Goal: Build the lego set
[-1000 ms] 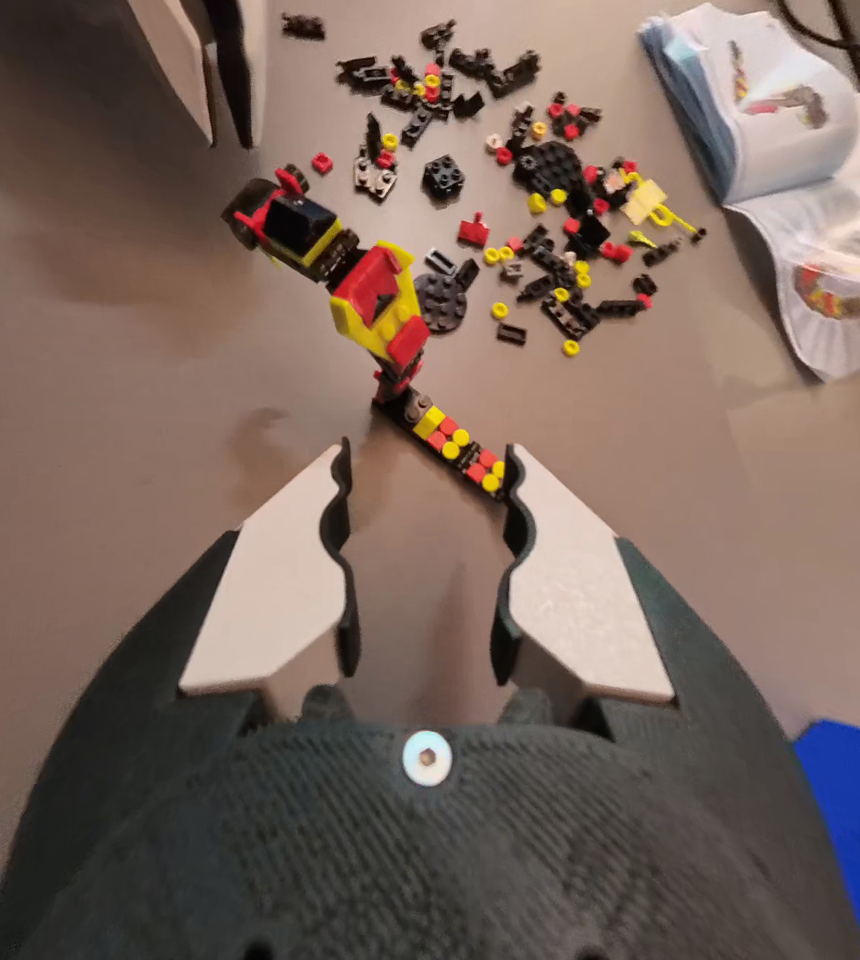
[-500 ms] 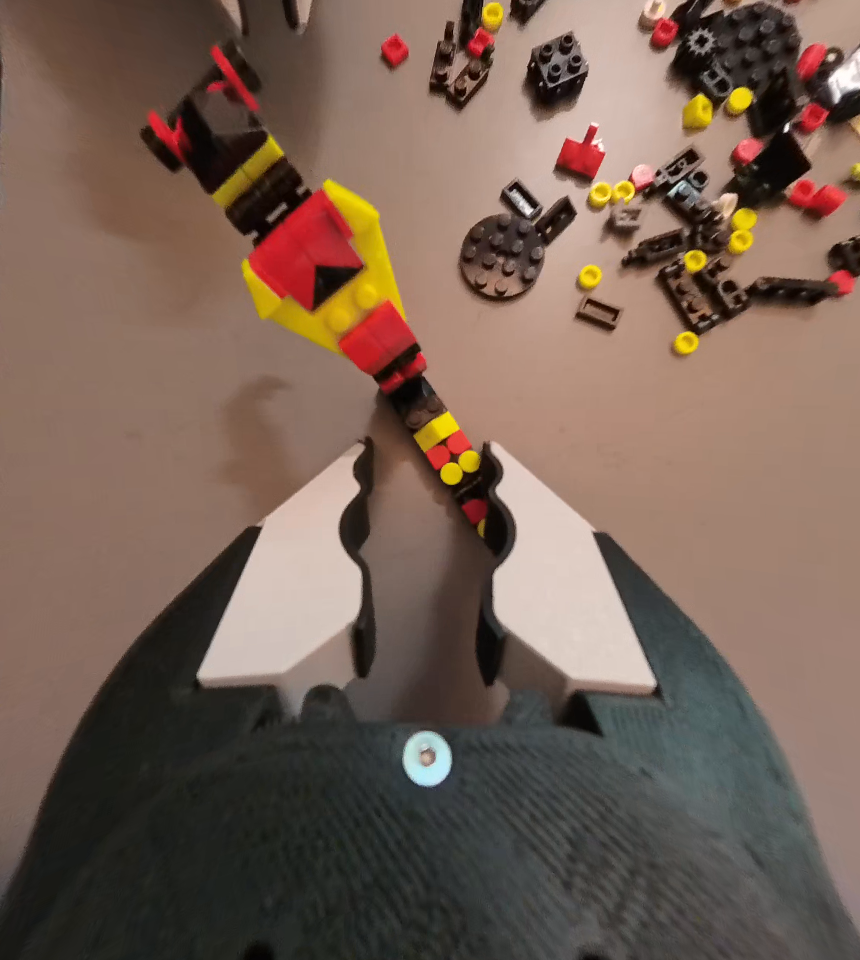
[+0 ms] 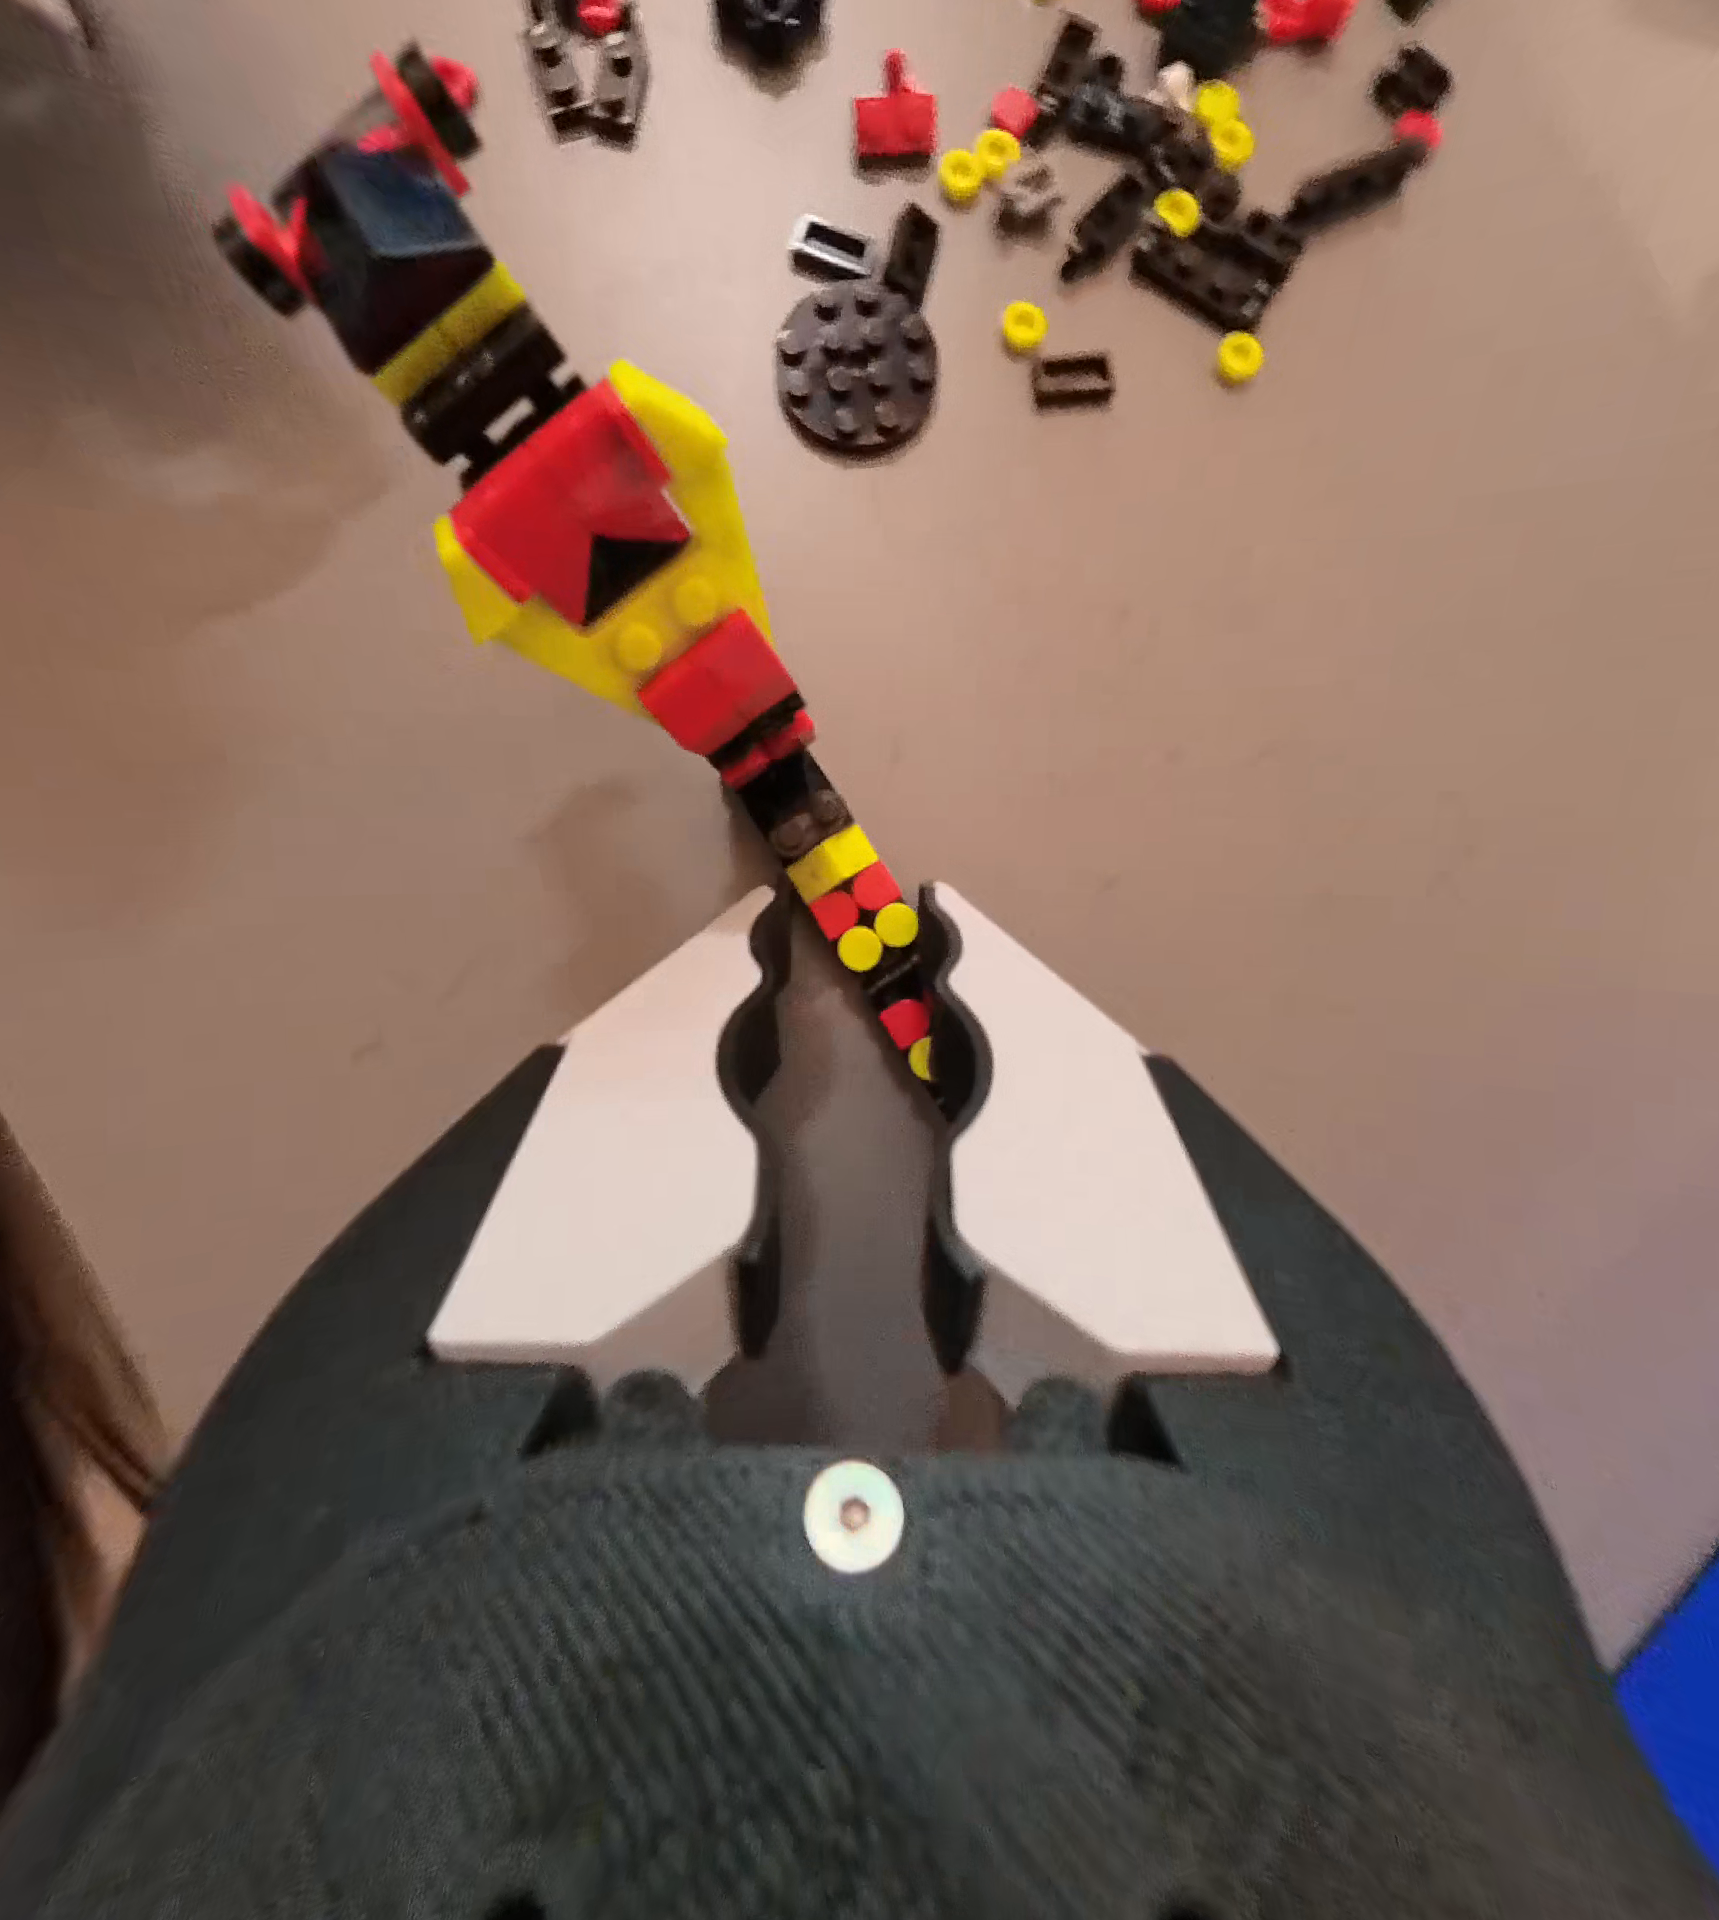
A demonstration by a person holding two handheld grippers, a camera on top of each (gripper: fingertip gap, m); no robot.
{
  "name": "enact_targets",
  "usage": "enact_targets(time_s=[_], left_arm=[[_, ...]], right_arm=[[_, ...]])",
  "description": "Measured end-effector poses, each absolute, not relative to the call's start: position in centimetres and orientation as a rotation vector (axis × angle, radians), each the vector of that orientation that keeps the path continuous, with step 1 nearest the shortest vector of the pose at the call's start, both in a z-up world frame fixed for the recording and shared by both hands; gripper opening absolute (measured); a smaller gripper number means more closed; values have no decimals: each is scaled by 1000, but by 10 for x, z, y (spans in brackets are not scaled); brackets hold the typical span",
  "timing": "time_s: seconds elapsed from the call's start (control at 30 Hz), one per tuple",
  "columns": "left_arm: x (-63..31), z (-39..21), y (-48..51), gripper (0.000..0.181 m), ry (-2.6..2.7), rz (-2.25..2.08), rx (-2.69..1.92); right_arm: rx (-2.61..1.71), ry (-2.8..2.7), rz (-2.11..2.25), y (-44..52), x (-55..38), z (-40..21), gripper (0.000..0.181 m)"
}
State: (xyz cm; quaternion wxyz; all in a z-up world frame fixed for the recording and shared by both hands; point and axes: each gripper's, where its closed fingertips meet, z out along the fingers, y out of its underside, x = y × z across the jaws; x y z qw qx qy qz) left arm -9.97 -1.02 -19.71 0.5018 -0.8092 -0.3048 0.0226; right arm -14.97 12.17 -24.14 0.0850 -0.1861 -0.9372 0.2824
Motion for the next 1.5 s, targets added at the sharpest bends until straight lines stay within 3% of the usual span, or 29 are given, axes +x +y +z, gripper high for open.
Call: enact_targets(time_s=[0.03,0.2,0.27,0.33,0.4,0.6,0.67,0.8,1.13,1.27,1.5], left_arm=[[-99,-197,-11,7,-743,64,-1952],[-89,-198,-20,6,-813,74,-1915],[-78,-200,-23,7,-850,64,-1897],[-66,-200,-25,7,-873,67,-1881],[-52,-200,-27,7,-885,83,-1875],[-6,-203,-27,7,-892,107,-1892],[5,-202,-26,6,-889,114,-1891],[18,-205,-23,6,-893,107,-1897],[20,-208,-31,7,-946,78,-1857],[22,-207,-35,7,-970,70,-1832],[31,-204,-47,7,-1011,124,-1807]], right_arm=[[-647,-2769,846,123,-149,-241,22],[-935,-2723,905,120,-149,-241,27],[-992,-2723,992,115,-145,-239,42],[-952,-2739,1089,109,-139,-234,69],[-829,-2737,1147,110,-134,-225,74],[-156,-2609,1134,125,-130,-201,69],[-46,-2589,1135,125,-132,-198,59],[26,-2691,1125,117,-133,-198,47],[121,-2774,1172,90,-143,-202,49],[157,-2749,1216,80,-143,-203,21],[50,-2721,1448,43,-139,-157,20]])
